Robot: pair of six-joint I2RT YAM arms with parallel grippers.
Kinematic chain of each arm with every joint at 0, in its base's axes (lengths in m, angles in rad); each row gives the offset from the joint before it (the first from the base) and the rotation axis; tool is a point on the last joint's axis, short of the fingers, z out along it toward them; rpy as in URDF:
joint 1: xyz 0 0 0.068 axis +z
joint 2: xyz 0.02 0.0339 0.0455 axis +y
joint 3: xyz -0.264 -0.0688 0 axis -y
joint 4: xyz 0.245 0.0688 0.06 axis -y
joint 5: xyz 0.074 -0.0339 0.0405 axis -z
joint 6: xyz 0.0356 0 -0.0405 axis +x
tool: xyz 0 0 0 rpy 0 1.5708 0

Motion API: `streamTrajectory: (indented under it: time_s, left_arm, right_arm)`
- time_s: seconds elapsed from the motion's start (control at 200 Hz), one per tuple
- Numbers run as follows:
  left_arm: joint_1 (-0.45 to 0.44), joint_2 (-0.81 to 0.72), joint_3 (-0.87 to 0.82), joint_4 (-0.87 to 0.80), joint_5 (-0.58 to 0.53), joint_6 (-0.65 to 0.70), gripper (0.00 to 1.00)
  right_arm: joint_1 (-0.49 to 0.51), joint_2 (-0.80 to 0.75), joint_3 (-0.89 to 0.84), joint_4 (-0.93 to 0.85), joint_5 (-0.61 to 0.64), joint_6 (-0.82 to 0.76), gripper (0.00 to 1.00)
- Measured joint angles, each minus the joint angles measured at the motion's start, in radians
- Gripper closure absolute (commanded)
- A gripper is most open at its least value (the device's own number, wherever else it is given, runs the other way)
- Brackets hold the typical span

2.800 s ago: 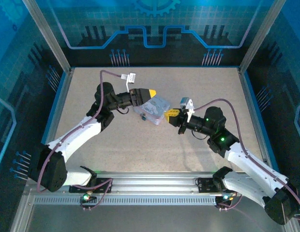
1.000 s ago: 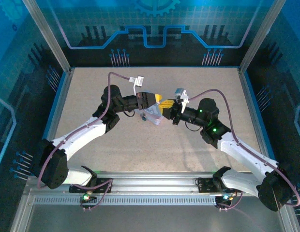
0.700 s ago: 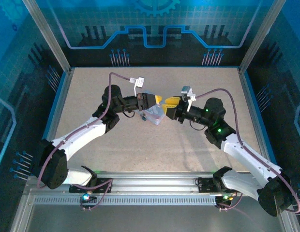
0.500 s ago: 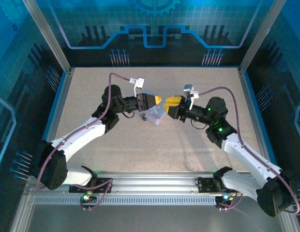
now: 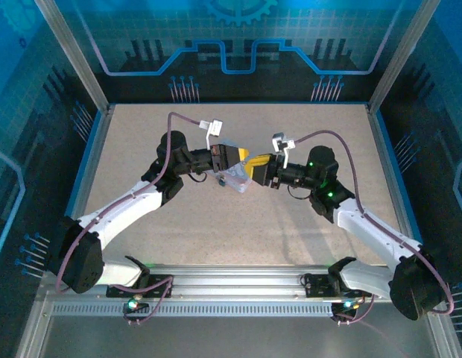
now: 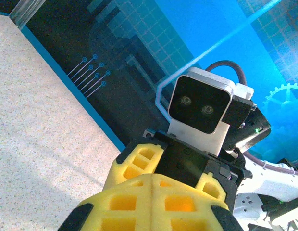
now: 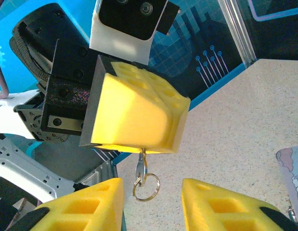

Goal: Unlock the padlock with the key

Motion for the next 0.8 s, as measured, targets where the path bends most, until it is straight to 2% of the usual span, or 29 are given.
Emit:
streamTrajectory:
  time_s: [0.42,0.615,0.8]
  left_arm:
    - [0.000,0.000,0.002,-0.017,-0.008,0.002,1.00]
    - [0.000,0.000,0.002,-0.017,-0.011,0.003,1.00]
    - [0.000,0.000,0.004,-0.021,-0.019,0.002,1.00]
  right_arm:
    - [0.002,0.009,0.032,0.029,-0.025,0.019,0.67]
    - [0.006,0.019,0.032,0.028,-0.026,0.031,0.62]
    - [0.006,0.031,0.043,0.024,-0.036,0.052,0.62]
